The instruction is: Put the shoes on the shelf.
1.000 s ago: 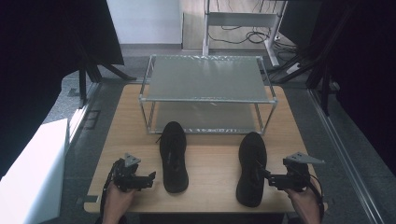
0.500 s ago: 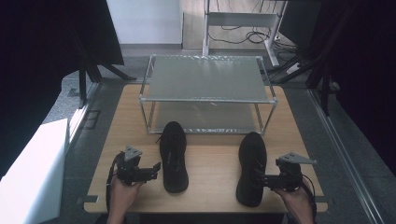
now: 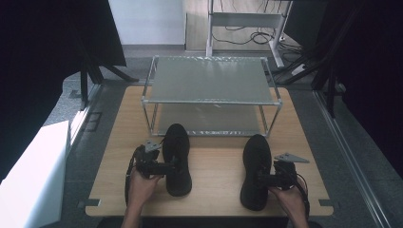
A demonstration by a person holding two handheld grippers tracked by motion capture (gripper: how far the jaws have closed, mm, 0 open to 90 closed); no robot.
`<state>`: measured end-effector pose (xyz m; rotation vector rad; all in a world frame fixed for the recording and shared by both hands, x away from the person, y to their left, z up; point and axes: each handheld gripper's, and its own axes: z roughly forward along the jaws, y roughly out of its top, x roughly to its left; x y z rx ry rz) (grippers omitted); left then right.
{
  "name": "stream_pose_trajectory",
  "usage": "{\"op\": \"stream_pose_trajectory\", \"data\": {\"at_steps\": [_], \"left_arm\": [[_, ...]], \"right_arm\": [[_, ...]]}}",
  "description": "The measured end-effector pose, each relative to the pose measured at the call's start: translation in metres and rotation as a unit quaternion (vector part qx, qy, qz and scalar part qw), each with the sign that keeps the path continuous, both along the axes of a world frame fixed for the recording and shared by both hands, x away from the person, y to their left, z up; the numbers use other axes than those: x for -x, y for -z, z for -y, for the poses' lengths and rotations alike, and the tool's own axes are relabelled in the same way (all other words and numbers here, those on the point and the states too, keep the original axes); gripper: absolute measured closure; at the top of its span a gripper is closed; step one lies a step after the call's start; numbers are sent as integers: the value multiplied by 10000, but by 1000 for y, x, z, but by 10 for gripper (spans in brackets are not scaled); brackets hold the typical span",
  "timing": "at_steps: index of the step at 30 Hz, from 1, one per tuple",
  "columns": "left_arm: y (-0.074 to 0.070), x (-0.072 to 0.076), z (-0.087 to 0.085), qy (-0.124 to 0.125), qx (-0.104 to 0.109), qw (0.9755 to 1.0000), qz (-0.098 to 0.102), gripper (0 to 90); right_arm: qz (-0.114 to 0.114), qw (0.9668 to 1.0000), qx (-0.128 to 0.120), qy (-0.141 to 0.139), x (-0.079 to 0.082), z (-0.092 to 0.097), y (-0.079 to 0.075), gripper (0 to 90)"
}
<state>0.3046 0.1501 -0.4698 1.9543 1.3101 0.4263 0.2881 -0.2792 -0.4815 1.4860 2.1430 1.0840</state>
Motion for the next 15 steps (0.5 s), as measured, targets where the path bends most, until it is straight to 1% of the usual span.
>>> {"op": "stream_pose_trajectory", "data": {"at_steps": [1,3,4,5,7,10,11,12,13,14,15], "left_arm": [[1,-2,1,-8,16,10000,-12,0],[2,-6,1,-16,97,9999,-33,0],[3,-8,2,6,99,9999,-54,0],[5,-10,4,15,78,9999,-74,0],[9,-13,10,42,-52,9999,-136,0],[18,-19,14,4,-109,9997,-217,9],[20,-20,14,-18,-75,9997,-236,20],[21,-21,14,-35,-29,9997,-249,42],[21,-21,14,-35,-29,9997,-249,91],[22,-21,14,-33,14,9997,-241,151],[22,-21,14,-33,14,9997,-241,171]], "right_arm": [[7,10000,24,19,-1,-1,1,2],[35,10000,67,45,-3,-3,3,45],[73,9999,133,58,-4,-4,5,63],[82,9997,200,84,-5,-7,6,69],[217,9988,408,157,-6,-11,9,88],[351,9977,539,219,-6,-13,7,155],[362,9975,560,235,-6,-13,7,176],[386,9972,584,253,-6,-13,7,214],[433,9969,598,280,-6,-12,8,259],[461,9968,585,298,-6,-10,7,298],[450,9970,540,337,-7,-8,7,327]]}}
